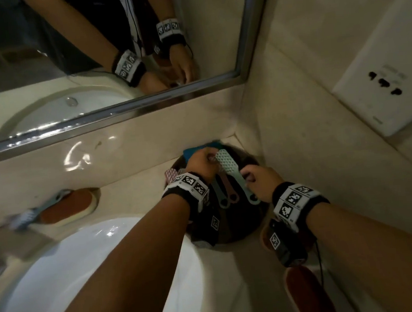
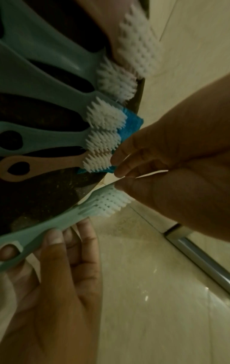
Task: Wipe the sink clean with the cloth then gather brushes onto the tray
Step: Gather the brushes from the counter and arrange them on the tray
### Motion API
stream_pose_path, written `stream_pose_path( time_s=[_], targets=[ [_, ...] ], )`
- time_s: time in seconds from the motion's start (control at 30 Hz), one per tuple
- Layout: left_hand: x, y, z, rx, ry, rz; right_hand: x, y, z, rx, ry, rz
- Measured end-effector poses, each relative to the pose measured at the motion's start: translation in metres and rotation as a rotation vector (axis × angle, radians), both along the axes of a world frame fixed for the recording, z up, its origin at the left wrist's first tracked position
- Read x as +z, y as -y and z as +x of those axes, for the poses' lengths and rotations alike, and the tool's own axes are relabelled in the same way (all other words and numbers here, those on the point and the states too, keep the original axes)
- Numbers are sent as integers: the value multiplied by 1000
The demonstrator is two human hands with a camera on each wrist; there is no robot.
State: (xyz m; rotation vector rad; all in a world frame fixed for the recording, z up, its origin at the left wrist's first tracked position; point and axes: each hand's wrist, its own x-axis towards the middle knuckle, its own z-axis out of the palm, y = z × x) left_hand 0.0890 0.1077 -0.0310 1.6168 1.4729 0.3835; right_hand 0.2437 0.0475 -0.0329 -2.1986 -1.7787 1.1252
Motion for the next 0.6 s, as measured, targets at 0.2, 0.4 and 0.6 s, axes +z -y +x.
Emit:
stream_pose_path(
  time_s=[0.2, 0.4, 0.6],
  targets=[
    [-20, -21, 23, -124, -109, 17, -21, -19, 10, -100, 16, -40],
    [-32, -35, 30, -158, -278, 24, -32, -28, 10, -126, 68, -43],
    [-43, -44, 30, -163, -422, 14, -46, -37, -2, -103, 51, -35]
  ],
)
